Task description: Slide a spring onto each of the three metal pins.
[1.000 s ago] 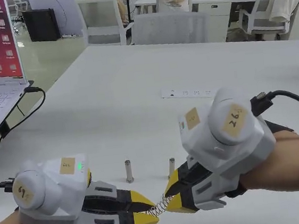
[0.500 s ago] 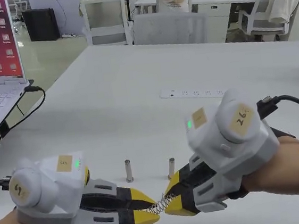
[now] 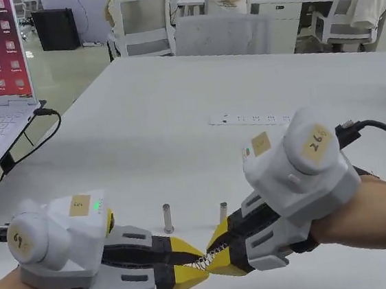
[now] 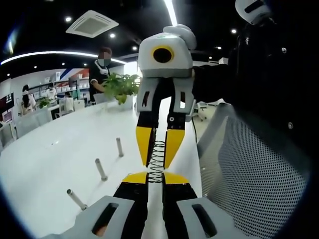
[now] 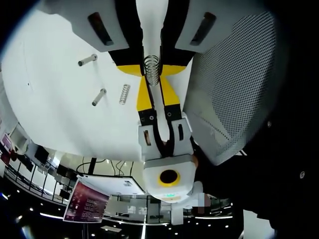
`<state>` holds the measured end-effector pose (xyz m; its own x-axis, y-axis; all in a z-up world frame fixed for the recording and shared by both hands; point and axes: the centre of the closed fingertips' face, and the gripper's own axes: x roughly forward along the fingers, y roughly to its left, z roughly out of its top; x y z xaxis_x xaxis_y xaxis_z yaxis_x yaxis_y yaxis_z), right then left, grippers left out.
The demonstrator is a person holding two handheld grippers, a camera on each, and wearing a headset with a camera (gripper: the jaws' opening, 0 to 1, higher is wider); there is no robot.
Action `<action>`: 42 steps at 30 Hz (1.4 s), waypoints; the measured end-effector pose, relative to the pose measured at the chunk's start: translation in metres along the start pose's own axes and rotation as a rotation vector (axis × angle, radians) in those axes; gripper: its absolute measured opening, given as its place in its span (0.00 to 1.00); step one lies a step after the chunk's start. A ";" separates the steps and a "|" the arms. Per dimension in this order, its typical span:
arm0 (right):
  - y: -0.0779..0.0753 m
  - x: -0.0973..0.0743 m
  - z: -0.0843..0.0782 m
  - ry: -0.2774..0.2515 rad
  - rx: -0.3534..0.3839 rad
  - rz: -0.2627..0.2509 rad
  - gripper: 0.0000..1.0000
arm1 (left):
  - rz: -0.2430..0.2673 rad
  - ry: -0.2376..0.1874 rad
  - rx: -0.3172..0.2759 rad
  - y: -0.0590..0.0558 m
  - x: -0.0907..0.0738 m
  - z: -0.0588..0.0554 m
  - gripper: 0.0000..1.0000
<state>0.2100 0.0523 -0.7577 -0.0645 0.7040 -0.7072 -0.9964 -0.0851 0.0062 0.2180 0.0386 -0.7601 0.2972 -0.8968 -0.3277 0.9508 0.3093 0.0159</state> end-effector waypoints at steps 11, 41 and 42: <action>0.001 0.001 0.000 0.003 0.007 0.007 0.09 | 0.005 -0.012 0.001 0.001 -0.001 0.002 0.02; -0.017 -0.017 -0.025 0.153 -0.005 -0.013 0.09 | 0.046 -0.007 -0.026 0.010 -0.006 -0.004 0.18; -0.018 -0.018 -0.026 0.155 -0.003 -0.016 0.09 | 0.049 -0.009 -0.027 0.011 -0.006 -0.005 0.18</action>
<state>0.2303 0.0228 -0.7631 -0.0394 0.5879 -0.8079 -0.9970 -0.0776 -0.0078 0.2262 0.0490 -0.7622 0.3444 -0.8830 -0.3188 0.9324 0.3614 0.0062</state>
